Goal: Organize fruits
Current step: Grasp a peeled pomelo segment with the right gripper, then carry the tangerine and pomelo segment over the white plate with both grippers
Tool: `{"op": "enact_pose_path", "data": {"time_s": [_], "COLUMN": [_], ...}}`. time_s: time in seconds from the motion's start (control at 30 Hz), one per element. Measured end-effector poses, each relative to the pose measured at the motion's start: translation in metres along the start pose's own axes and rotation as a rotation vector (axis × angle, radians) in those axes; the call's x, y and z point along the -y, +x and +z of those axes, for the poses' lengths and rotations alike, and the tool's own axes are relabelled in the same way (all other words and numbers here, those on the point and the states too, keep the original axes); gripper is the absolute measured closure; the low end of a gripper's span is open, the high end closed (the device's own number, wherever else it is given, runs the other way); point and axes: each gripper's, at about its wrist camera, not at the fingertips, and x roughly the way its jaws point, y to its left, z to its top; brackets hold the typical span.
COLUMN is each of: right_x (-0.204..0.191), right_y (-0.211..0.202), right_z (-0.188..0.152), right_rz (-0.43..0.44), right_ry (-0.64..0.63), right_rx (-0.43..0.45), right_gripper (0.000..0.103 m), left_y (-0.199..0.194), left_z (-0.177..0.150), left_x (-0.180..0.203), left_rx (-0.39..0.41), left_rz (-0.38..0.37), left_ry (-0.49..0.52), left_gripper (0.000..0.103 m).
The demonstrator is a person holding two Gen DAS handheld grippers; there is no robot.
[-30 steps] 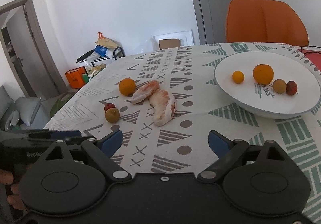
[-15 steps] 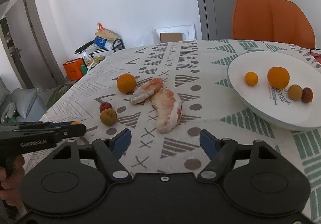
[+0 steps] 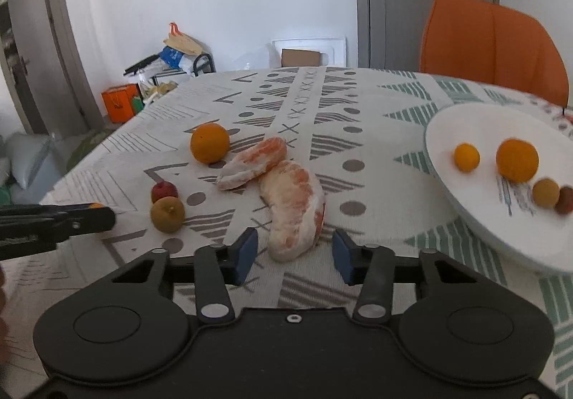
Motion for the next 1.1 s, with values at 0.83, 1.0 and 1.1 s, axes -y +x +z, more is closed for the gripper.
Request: {"op": "enact_pose_path", "data": {"time_s": [0.83,1.0,1.1], "right_x": [0.014,0.014,0.015], "right_y": [-0.052,-0.045,-0.037], "right_z": [-0.025,-0.024,-0.022], "right_rz": [0.012,0.002,0.001], "right_ry": [0.032,0.019,0.022], "right_rx": [-0.009,0.004,-0.009], "right_gripper": [0.067,0.050,0.049], "left_y": [-0.014,-0.009,-0.006], "left_z": [-0.005,-0.006,-0.005], "left_x": [0.015,0.015,0.014], "left_rx": [0.023,0.003,-0.001], "left_rz": [-0.054,-0.045,-0.045], "left_ry": [0.030,0.031,0.024], "left_gripper": [0.081,0.081,0.081]}}
